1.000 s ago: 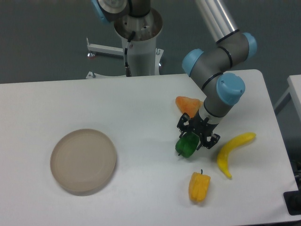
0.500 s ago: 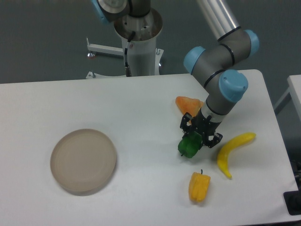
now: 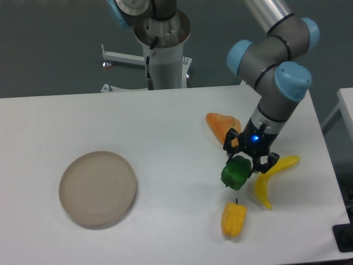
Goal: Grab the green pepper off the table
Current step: 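Lift the green bell pepper up off the table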
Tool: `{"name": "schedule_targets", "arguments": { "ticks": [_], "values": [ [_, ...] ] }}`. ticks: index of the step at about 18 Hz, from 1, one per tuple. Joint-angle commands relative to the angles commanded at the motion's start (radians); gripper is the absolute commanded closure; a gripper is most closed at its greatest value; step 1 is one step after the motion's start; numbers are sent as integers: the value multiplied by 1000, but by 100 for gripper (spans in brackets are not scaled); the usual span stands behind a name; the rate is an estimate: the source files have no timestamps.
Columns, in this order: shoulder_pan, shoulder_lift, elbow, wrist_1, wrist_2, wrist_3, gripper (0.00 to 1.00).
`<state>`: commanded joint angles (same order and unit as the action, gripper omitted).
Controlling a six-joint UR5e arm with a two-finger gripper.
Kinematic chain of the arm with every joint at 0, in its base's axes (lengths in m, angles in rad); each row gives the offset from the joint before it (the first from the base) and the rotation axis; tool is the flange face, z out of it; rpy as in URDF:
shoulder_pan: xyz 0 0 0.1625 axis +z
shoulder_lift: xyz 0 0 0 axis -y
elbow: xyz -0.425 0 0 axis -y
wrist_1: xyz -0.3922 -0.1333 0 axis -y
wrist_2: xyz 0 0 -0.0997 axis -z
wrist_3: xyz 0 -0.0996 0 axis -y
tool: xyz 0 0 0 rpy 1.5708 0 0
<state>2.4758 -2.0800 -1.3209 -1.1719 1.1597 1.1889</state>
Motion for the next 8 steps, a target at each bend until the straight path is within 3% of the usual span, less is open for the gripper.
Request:
{"name": "schedule_targets", "arguments": {
  "ticks": [8],
  "values": [
    [0, -3, 5, 3, 0, 2, 64]
  ]
}}
